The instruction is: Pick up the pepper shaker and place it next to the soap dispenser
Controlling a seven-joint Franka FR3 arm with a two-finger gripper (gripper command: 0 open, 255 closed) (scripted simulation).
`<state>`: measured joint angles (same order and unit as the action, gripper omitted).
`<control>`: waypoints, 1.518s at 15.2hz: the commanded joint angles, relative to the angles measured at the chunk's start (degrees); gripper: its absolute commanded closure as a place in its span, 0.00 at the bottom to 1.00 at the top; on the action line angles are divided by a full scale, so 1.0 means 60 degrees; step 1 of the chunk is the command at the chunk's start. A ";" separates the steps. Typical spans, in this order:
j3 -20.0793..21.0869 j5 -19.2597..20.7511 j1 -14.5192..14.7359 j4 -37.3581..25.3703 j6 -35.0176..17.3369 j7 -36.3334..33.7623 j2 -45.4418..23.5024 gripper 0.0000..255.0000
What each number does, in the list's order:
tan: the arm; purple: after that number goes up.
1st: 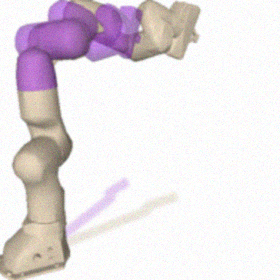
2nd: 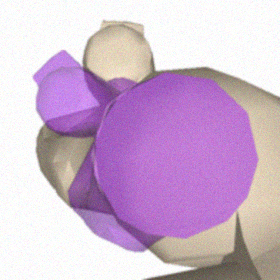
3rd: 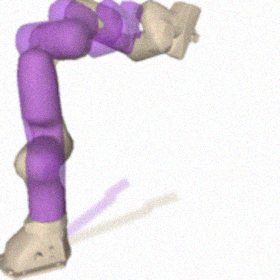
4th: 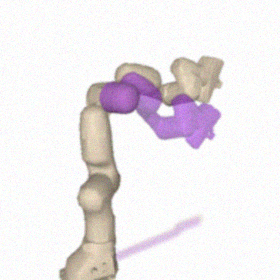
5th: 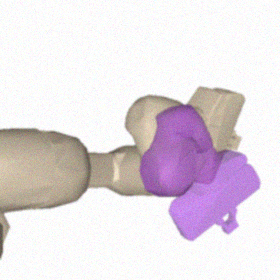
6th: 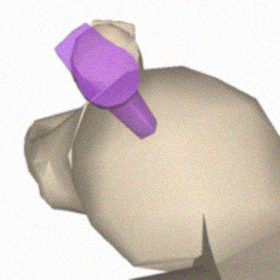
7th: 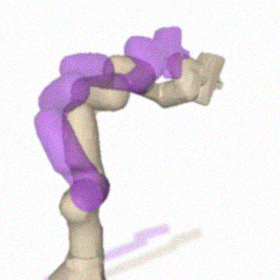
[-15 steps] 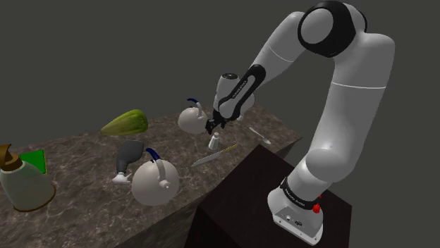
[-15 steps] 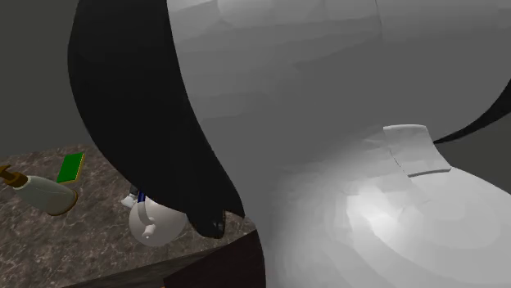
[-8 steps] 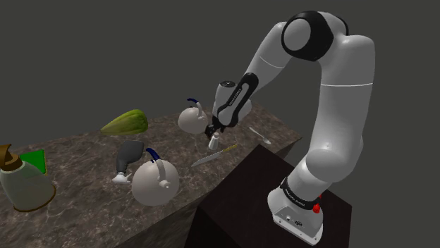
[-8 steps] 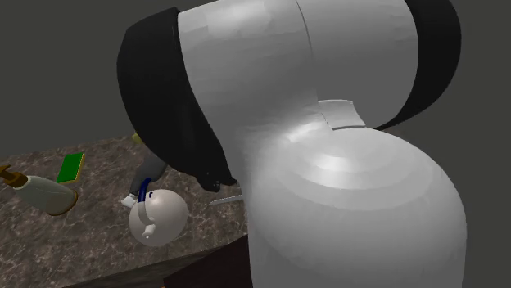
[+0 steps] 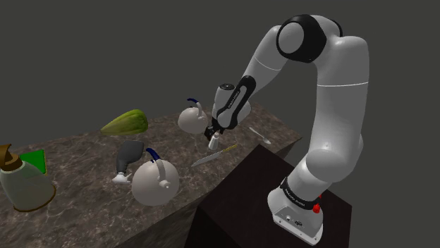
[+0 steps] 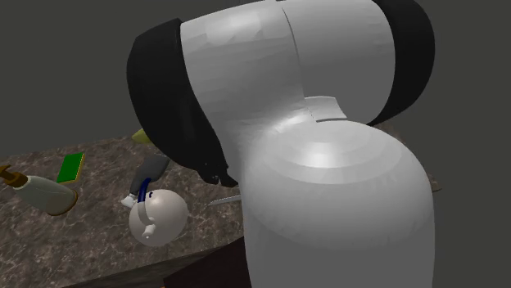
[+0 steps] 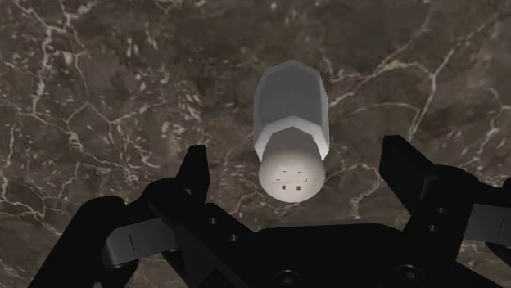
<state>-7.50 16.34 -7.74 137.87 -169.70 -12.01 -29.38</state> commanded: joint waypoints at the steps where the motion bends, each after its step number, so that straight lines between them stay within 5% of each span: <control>1: 0.0000 0.0000 0.0000 0.0000 0.0000 0.0000 0.0000 0.00; 2: 0.0000 0.0000 0.0000 0.0000 0.0000 0.0000 0.0000 1.00; 11: 0.0000 0.0000 0.0001 -0.0001 -0.0001 -0.0001 -0.0001 1.00; 23: 0.0264 -0.0214 -0.0217 0.0477 0.1308 0.0369 0.1784 1.00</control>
<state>-6.06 15.22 -8.88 140.49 -162.62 -10.10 -19.69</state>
